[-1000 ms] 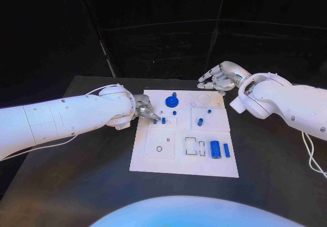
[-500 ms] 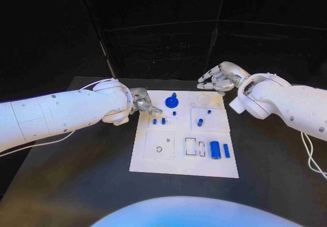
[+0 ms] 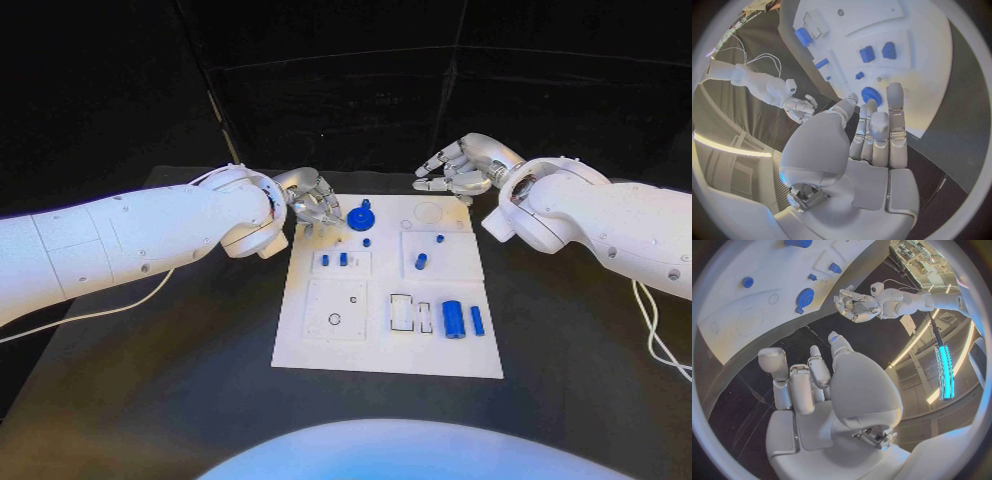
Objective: Assemble the parts on the task board
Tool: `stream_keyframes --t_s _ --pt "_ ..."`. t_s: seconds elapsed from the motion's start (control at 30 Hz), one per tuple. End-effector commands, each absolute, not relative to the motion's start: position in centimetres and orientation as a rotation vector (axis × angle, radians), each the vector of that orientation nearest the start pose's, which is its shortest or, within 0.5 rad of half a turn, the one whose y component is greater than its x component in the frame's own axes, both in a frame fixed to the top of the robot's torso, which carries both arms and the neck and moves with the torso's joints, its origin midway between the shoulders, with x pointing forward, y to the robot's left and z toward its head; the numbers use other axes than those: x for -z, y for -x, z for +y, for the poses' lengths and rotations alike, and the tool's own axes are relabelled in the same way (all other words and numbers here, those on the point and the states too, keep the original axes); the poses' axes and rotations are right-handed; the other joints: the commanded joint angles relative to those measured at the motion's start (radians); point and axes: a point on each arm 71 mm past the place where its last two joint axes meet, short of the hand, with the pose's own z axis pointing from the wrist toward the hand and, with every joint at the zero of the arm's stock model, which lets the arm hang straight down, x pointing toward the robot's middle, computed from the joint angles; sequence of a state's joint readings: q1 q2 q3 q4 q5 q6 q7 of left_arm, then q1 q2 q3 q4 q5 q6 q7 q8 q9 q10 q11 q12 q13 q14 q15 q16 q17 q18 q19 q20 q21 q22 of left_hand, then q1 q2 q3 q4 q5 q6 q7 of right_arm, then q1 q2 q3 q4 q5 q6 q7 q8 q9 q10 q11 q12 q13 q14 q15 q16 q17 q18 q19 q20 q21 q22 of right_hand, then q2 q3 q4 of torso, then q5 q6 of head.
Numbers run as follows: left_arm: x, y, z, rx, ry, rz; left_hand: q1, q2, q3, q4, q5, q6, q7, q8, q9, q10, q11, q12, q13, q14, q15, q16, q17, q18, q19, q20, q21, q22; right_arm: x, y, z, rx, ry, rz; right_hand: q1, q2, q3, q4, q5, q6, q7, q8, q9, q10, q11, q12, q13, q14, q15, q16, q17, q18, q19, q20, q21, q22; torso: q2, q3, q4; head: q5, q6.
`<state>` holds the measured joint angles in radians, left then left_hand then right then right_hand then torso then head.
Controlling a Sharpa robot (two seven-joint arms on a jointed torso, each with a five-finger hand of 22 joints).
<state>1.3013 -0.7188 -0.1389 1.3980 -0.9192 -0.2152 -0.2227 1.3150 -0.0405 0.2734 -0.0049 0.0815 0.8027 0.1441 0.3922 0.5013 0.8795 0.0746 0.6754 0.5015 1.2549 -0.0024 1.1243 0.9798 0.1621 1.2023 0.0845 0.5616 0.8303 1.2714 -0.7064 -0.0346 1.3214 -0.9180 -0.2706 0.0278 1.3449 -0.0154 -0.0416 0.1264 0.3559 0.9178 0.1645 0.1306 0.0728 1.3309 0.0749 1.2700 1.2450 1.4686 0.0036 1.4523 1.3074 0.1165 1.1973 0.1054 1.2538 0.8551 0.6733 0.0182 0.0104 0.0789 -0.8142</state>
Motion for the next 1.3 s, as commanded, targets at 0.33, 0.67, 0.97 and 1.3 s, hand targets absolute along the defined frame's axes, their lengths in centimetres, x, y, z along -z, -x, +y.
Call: stream_keyframes --t_s 0.33,0.67,0.97,1.3 --pt "19.9 -51.2 14.3 0.971 -0.258 1.698 0.038 -0.058 0.077 -0.040 -0.023 0.120 -0.002 -0.160 -0.217 0.056 0.024 -0.268 -0.285 -0.125 0.025 -0.103 -0.206 0.018 -0.032 0.040 -0.074 -0.052 16.0 -53.4 -18.7 -0.958 -0.270 1.691 0.001 0.009 0.000 0.005 0.000 -0.006 -0.003 0.007 -0.001 -0.009 -0.001 -0.005 -0.002 0.055 -0.005 -0.004 0.052 0.015 -0.009 0.001 -0.005 -0.002 0.001 -0.0002 -0.0011 -0.017 0.017" --pt "21.4 -51.8 13.3 0.828 -0.448 1.769 0.034 -0.076 0.070 -0.057 -0.020 0.168 -0.019 -0.224 -0.300 0.088 0.007 -0.344 -0.382 0.160 -0.004 0.208 0.135 0.001 0.158 0.010 0.121 0.067 16.0 -53.4 -18.5 -0.962 -0.267 1.693 0.002 0.009 0.000 0.005 0.001 -0.006 -0.003 0.007 -0.001 -0.008 -0.001 -0.004 -0.001 0.055 -0.005 -0.003 0.053 0.015 -0.008 0.001 -0.005 -0.001 0.001 -0.0008 -0.0026 -0.021 0.018" --pt "22.5 -52.7 13.0 0.677 -0.466 1.840 0.028 -0.078 0.062 -0.059 -0.021 0.170 -0.017 -0.250 -0.327 0.069 0.007 -0.378 -0.415 0.201 -0.021 0.247 0.184 -0.013 0.210 -0.007 0.211 0.134 16.0 -53.4 -18.4 -0.963 -0.266 1.694 0.002 0.009 0.000 0.005 0.001 -0.006 -0.003 0.007 -0.001 -0.008 -0.001 -0.004 -0.001 0.055 -0.005 -0.003 0.053 0.015 -0.008 0.001 -0.005 -0.001 0.001 -0.0009 -0.0003 -0.023 0.018" --pt "22.6 -53.2 12.2 0.658 -0.473 1.835 0.032 -0.059 0.072 -0.057 -0.022 0.190 -0.019 -0.254 -0.337 0.095 0.004 -0.380 -0.427 0.211 -0.016 0.251 0.184 -0.018 0.225 -0.008 0.228 0.147 16.1 -53.4 -18.2 -0.966 -0.265 1.695 0.002 0.009 0.000 0.005 0.001 -0.006 -0.003 0.007 -0.001 -0.008 -0.001 -0.004 -0.001 0.055 -0.005 -0.003 0.053 0.015 -0.008 0.001 -0.005 -0.001 0.000 -0.0006 -0.0016 -0.022 0.019"
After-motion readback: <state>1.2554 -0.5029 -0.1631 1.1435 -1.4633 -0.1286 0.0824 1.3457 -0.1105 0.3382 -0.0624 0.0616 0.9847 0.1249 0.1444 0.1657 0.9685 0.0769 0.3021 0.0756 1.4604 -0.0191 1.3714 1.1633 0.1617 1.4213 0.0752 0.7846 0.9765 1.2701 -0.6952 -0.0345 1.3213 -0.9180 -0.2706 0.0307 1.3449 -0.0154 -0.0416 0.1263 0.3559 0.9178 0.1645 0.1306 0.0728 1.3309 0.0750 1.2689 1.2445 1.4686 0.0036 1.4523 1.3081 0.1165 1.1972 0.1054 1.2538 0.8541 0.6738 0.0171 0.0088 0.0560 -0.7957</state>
